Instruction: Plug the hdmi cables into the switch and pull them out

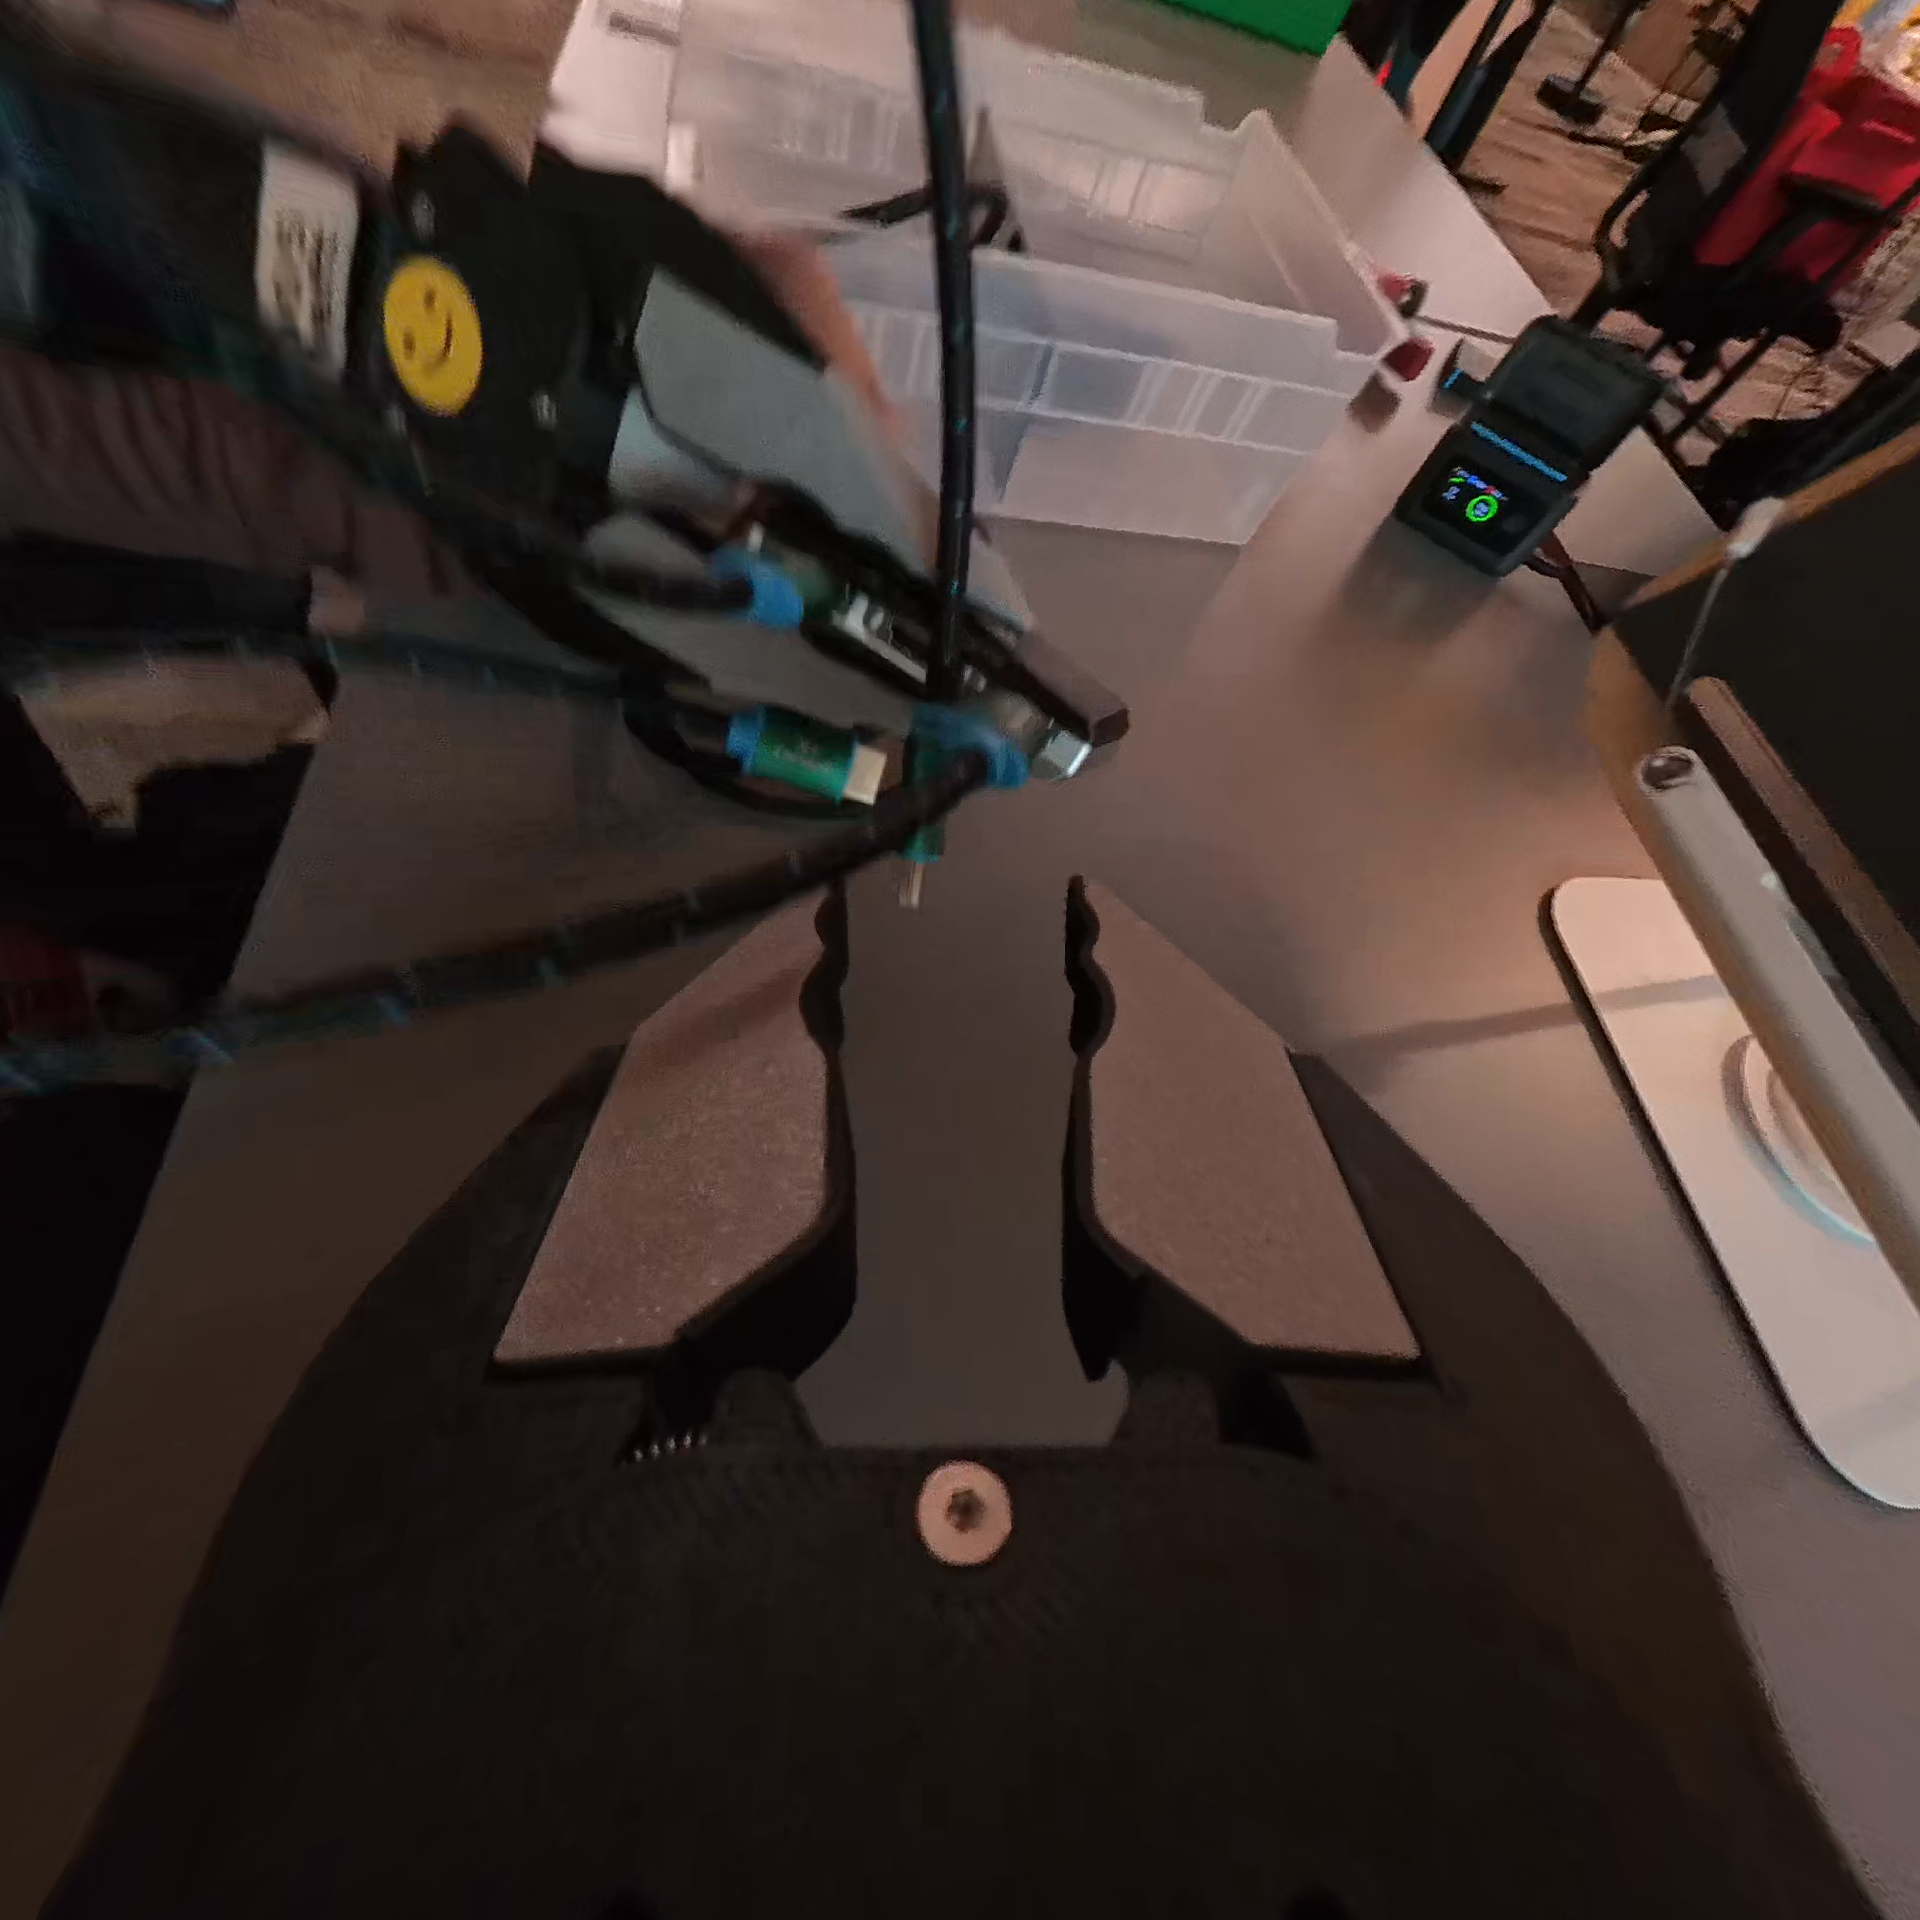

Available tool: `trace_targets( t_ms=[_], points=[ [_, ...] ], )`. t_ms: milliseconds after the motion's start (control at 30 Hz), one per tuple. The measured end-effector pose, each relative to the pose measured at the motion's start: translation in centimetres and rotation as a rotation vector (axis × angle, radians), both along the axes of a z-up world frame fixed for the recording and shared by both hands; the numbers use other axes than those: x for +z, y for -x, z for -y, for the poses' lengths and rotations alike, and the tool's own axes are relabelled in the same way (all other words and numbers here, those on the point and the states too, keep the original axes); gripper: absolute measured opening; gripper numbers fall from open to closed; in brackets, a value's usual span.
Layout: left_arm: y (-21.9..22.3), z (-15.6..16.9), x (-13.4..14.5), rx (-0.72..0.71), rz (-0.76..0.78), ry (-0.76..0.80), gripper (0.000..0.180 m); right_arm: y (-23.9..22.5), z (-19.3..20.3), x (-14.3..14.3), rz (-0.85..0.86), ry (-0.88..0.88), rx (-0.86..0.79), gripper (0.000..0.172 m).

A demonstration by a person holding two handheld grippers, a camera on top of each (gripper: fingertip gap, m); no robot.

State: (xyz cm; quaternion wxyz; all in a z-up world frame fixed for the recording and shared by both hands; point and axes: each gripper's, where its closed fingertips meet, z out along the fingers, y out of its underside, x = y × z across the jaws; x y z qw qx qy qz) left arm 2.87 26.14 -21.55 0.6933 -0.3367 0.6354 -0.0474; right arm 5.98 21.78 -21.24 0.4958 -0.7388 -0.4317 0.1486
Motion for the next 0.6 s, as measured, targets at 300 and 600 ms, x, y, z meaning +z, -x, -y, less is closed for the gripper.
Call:
trace_targets(
  t_ms=[300, 600],
  points=[
    [0.0, -0.7, 0.7, 0.088, 0.023, -0.052, 0.020, 0.5, -2.7, 1.3, -0.211, -0.008, -0.122, 0.036],
    [0.2, -1.0, 1.3, 0.137, 0.037, -0.126, 0.020, 1.7, -3.0, 1.7, -0.280, -0.016, -0.156, 0.024]
  ],
)
